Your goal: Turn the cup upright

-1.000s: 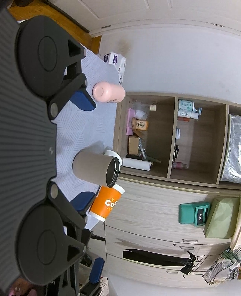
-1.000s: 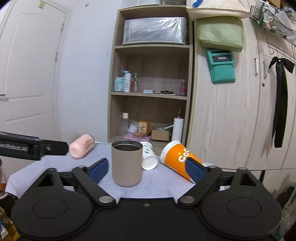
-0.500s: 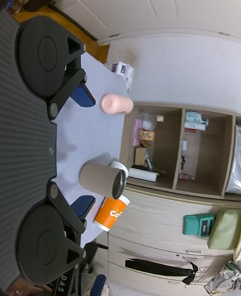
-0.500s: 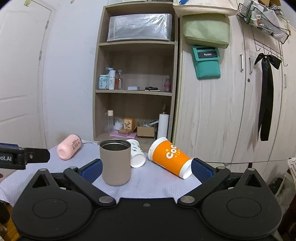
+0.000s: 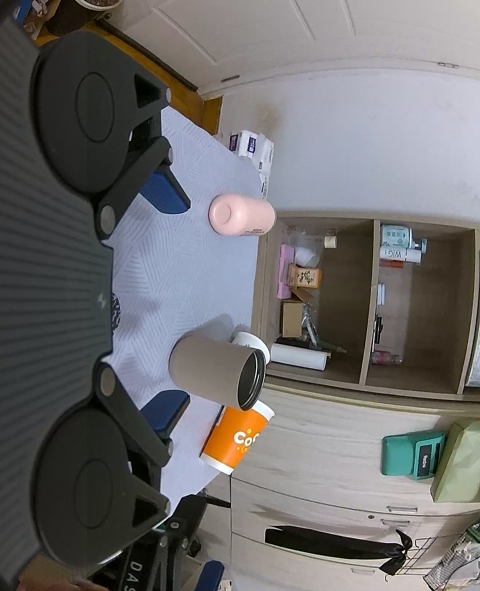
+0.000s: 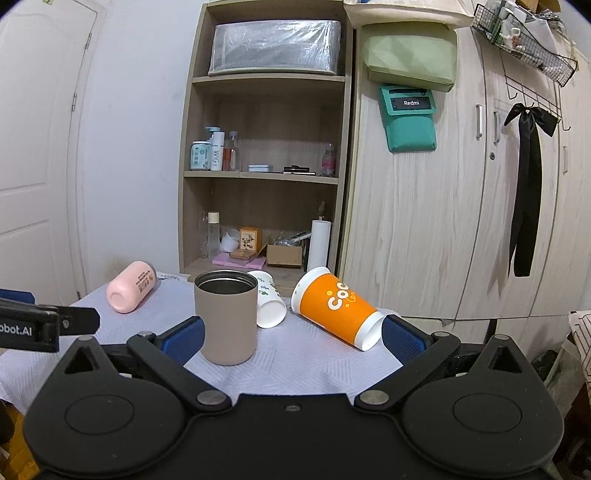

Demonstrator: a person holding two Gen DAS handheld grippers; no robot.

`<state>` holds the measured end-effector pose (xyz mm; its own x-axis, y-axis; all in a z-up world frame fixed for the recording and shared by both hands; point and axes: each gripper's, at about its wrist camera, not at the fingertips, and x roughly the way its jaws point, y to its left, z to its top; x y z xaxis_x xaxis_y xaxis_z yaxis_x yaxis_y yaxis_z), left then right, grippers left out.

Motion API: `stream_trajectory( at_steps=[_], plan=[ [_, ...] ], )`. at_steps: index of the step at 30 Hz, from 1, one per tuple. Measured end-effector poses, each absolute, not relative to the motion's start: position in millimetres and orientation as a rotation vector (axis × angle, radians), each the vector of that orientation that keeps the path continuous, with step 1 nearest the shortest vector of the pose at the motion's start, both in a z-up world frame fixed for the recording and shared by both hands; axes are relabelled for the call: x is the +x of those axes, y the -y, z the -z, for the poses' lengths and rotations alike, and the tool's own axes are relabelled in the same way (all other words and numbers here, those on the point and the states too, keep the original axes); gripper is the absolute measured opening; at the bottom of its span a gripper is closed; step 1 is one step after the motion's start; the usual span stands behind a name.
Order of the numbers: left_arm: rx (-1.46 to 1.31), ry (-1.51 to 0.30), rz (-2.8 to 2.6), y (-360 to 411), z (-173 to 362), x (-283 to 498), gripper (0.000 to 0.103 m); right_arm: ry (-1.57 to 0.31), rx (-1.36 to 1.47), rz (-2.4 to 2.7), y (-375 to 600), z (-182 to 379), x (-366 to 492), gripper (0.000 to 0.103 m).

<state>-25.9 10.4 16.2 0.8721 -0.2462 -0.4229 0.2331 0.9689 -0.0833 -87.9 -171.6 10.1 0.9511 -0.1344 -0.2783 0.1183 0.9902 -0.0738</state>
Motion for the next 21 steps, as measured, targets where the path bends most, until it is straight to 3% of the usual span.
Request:
stream_trajectory(
  at_steps=[21],
  plan=[
    [0.012,-0.430,0.220,-6.6,-14.7,-25.5,0.103,-0.270,-0.067,0.122,170.7,-7.1,-87.6,0.103]
  ],
)
